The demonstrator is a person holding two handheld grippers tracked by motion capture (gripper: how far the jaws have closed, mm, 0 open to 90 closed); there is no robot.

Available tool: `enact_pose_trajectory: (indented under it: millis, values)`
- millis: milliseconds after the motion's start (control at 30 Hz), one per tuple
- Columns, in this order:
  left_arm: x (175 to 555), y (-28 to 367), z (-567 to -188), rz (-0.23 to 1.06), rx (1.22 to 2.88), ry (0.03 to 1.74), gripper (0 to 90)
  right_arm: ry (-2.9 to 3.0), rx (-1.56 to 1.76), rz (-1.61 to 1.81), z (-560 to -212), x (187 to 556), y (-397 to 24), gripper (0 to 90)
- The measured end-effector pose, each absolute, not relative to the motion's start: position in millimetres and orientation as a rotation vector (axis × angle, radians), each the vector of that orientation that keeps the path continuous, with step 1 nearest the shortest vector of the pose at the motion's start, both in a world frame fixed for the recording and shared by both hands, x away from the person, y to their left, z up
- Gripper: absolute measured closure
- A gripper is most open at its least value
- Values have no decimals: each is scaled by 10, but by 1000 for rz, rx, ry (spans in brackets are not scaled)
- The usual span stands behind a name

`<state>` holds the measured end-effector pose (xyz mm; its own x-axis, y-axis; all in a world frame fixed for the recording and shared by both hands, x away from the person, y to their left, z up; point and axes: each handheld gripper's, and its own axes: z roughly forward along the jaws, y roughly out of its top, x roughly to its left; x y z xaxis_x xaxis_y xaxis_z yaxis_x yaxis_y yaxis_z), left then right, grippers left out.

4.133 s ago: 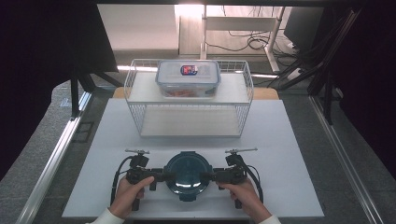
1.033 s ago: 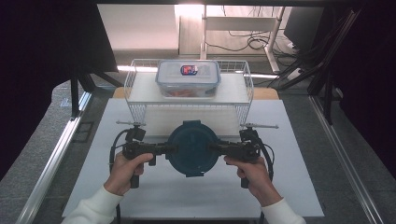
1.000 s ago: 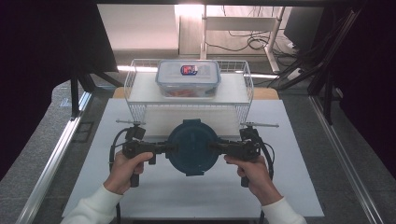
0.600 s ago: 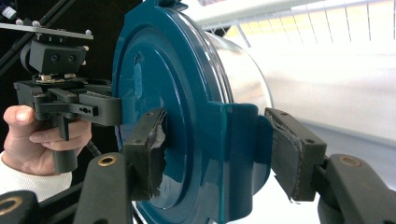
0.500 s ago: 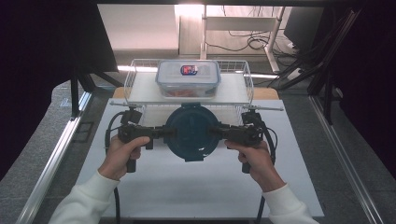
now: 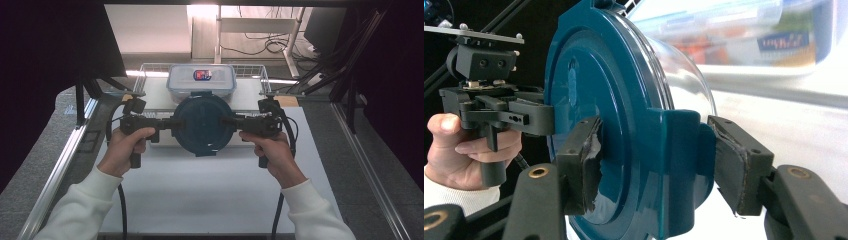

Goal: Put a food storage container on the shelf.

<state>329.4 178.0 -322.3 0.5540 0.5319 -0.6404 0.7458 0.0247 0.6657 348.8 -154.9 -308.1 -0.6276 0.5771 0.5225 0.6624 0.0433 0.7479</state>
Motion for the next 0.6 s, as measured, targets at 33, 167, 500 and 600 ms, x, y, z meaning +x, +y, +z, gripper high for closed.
enact_pose_trajectory:
  millis: [33, 167, 500, 600]
  values:
    - [3314, 1785, -3188, -226, 1642, 1094, 457, -2210, -1315, -1664, -3054, 3506, -1544, 407]
    - [3380, 1811, -3039, -208, 1649, 1087, 457, -2202, -1313, -1680, -2940, 3580, -1523, 407]
    - [3602, 1868, -2708, -197, 1650, 1088, 458, -2186, -1300, -1702, -2667, 3779, -1469, 409]
    - [3710, 1880, -2591, -192, 1655, 1086, 457, -2180, -1304, -1706, -2557, 3872, -1461, 411]
